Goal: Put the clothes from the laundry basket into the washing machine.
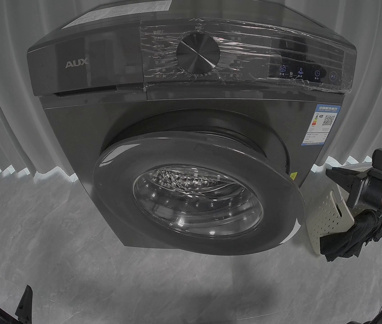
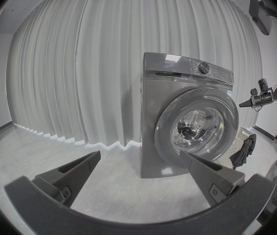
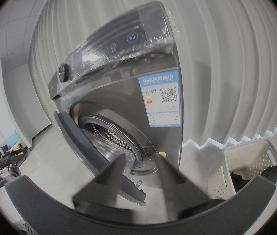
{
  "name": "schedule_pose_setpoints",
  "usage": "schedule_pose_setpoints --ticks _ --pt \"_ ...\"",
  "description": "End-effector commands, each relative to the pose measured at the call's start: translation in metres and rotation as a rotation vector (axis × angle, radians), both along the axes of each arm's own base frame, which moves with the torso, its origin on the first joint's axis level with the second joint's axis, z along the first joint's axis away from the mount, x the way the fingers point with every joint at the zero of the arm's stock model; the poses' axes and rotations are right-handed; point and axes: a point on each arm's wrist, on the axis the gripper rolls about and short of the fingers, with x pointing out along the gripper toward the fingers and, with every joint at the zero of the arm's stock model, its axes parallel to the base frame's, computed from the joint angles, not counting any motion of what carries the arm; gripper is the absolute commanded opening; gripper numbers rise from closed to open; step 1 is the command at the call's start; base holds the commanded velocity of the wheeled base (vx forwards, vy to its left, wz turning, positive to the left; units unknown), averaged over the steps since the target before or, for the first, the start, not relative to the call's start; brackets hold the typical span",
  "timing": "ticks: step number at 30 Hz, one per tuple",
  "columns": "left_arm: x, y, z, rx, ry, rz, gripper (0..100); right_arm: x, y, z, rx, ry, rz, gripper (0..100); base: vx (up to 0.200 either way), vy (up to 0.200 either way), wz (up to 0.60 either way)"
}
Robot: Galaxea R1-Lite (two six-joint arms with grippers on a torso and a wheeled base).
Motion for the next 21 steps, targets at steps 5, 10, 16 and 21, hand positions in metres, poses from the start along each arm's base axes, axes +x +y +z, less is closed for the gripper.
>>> schedule_pose_setpoints --ticks 5,10,16,21 --pt "0.000 0.000 -0.005 -0.001 -0.001 0.001 100 0.029 0.011 -0.040 -0.049 0.169 0.002 0 0.000 0.000 0.00" --pt "0.000 0.000 -0.005 -0.001 -0.001 -0.001 100 0.029 0.018 -0.051 -0.064 0.214 0.032 0 0.000 0.000 0.00" --pt "0.000 0.000 -0.005 -0.002 -0.001 0.001 100 0.014 0.029 -0.065 -0.083 0.272 0.100 0 0.000 0.000 0.00" --pt "0.000 0.000 -0.005 -0.002 -0.001 0.001 100 0.001 0.025 -0.067 -0.091 0.276 0.107 0 0.000 0.000 0.00"
